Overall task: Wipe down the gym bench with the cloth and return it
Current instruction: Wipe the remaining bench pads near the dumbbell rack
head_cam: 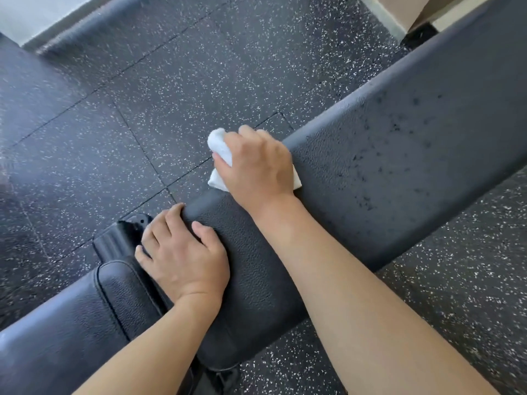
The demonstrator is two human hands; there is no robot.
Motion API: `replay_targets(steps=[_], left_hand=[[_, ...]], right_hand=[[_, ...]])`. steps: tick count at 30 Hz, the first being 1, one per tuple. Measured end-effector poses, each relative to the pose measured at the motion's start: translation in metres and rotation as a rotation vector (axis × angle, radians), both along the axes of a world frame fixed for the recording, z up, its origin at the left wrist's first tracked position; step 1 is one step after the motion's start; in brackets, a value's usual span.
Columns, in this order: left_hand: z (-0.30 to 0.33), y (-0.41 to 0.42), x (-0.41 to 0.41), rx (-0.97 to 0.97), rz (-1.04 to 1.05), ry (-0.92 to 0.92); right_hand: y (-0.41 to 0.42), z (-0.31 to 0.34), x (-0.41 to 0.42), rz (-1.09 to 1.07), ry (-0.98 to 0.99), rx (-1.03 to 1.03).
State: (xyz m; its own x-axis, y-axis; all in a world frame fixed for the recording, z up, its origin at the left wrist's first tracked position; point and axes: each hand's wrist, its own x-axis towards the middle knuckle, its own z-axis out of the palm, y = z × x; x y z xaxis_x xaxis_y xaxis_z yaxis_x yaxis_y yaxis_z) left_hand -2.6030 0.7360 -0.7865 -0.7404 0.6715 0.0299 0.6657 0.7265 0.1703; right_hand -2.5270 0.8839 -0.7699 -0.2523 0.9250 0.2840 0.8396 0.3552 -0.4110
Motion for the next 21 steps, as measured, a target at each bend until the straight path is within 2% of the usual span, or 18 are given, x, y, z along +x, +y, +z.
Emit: replay_targets(steps=[4, 7, 10, 12, 15, 19, 21], left_hand=[[0.001, 0.000, 0.000, 0.008, -0.010, 0.008], [0.000, 0.000, 0.000, -0.001, -0.015, 0.008], [0.001, -0.001, 0.001, -0.009, -0.019, 0.008], [0.001, -0.001, 0.000, -0.006, -0.022, 0.004], [0.001, 0.000, -0.001, -0.011, -0.024, 0.003], [0.001, 0.000, 0.000, -0.001, -0.027, 0.020], [0.001, 0.000, 0.000, 0.003, -0.027, 0.026]], right_hand=[[-0.063, 0.001, 0.054, 0.162, 0.124, 0.007], [-0.118, 0.005, 0.118, 0.284, 0.048, -0.010], [-0.130, 0.009, 0.153, 0.379, -0.024, -0.002], [-0.115, 0.007, 0.145, 0.405, -0.013, 0.038], [-0.073, 0.002, 0.101, 0.305, 0.015, 0.082], [-0.007, -0.002, 0.030, 0.187, 0.030, 0.011], [0.014, -0.004, 0.004, 0.196, -0.040, -0.006]])
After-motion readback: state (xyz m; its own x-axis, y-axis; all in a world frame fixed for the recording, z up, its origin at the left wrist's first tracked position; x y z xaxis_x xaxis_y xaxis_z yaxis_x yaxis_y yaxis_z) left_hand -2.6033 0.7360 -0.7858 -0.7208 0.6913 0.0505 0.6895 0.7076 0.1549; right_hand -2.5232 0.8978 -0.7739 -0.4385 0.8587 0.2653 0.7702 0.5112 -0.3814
